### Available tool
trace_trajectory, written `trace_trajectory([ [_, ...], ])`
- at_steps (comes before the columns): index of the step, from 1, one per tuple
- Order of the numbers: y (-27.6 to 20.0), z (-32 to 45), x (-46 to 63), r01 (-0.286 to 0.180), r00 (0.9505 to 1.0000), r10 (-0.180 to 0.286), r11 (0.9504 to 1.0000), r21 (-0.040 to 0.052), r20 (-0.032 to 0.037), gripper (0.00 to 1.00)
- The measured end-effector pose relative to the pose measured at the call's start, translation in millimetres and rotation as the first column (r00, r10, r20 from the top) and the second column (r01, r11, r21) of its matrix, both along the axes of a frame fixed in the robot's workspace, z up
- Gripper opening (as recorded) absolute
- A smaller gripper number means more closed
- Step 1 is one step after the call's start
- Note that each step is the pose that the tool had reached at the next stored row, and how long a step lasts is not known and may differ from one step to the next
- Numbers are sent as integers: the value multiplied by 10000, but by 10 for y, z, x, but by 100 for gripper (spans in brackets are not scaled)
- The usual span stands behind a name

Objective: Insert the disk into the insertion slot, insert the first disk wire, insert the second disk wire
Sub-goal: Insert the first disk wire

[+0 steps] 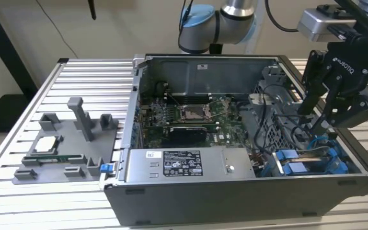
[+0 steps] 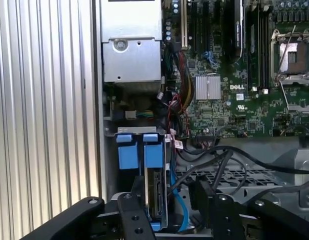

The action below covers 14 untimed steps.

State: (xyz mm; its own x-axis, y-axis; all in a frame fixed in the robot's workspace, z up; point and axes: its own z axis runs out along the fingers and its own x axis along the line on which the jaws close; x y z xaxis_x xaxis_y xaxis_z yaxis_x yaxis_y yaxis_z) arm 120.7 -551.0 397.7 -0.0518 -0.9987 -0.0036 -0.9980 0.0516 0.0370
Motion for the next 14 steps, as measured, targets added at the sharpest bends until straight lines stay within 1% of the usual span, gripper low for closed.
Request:
trace_trajectory([
  [2, 6, -5, -3, -84, 10000, 83, 9999, 92, 48, 100],
  [4, 10, -8, -4, -149, 9998, 146, 9996, 251, 124, 100],
  [5, 11, -10, -4, -173, 9997, 167, 9993, 319, 163, 100],
  [6, 13, -12, -4, -201, 9996, 193, 9991, 367, 208, 100],
  [7, 16, -16, -4, -230, 9994, 219, 9990, 387, 280, 100],
  [9, 19, -24, -4, -279, 9987, 261, 9988, 394, 449, 100],
  [10, 23, -30, -6, -297, 9983, 276, 9988, 401, 509, 100],
  [11, 29, -41, -10, -312, 9980, 290, 9987, 405, 556, 100],
  [14, 58, -76, -27, -339, 9974, 312, 9986, 402, 652, 100],
])
